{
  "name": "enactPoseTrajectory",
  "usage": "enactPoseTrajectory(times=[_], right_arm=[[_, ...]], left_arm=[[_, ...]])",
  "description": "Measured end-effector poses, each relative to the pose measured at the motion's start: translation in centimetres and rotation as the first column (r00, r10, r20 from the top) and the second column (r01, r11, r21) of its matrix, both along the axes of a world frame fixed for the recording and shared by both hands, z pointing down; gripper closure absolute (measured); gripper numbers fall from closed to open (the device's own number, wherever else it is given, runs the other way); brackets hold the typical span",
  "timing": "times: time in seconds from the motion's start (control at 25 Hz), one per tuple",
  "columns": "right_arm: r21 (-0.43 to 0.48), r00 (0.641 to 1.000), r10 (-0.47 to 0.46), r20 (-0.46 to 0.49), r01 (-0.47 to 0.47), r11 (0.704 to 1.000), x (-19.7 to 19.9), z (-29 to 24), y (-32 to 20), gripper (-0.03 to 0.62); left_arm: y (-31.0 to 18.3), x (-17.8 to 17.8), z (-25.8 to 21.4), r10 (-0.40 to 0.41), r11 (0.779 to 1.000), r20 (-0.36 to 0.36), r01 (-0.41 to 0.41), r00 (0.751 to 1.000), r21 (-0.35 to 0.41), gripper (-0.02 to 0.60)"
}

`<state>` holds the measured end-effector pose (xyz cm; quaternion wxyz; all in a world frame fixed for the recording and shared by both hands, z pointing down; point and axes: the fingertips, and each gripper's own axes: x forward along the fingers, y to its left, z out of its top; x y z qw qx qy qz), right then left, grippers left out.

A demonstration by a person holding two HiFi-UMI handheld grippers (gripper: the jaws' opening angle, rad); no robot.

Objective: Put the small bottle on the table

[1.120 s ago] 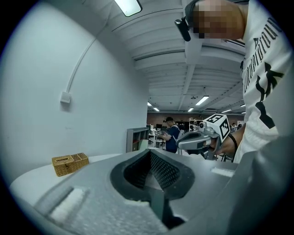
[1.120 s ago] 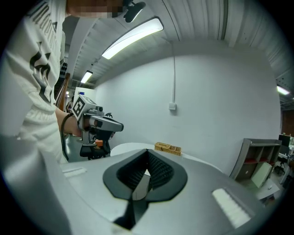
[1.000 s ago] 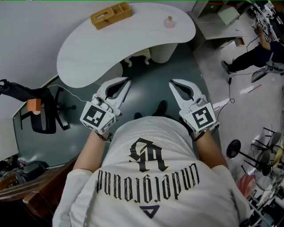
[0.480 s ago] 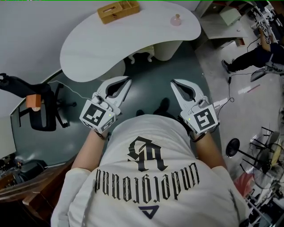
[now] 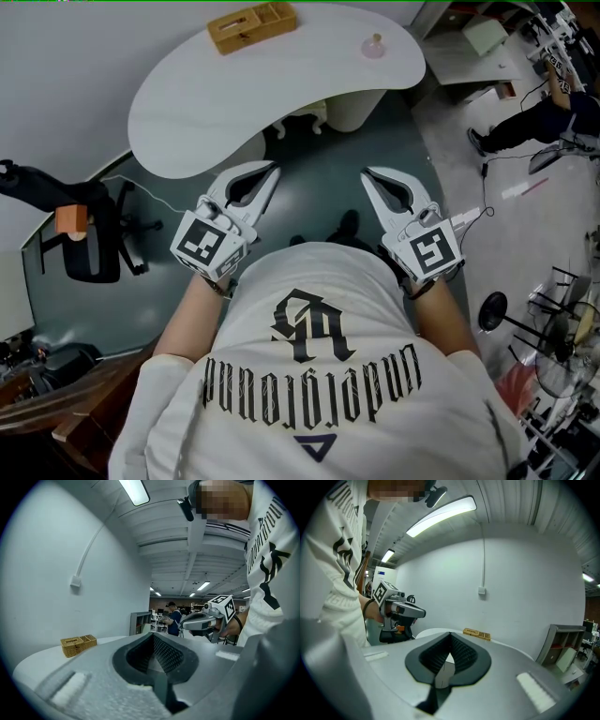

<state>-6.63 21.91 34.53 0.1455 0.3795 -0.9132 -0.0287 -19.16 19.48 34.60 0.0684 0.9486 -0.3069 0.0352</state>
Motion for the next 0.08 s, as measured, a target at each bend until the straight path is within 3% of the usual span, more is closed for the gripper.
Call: enactPoseTrajectory(times=[0.08], right_arm=[[-0.003,1.0,0.002,-0.005,-0.002,1.0,0.09,0.08,-0.32,0.592]], left_arm=[[-0.22,0.05,0.13,0.001,1.0,0.001,-0.001,1.0,-0.004,0.574]])
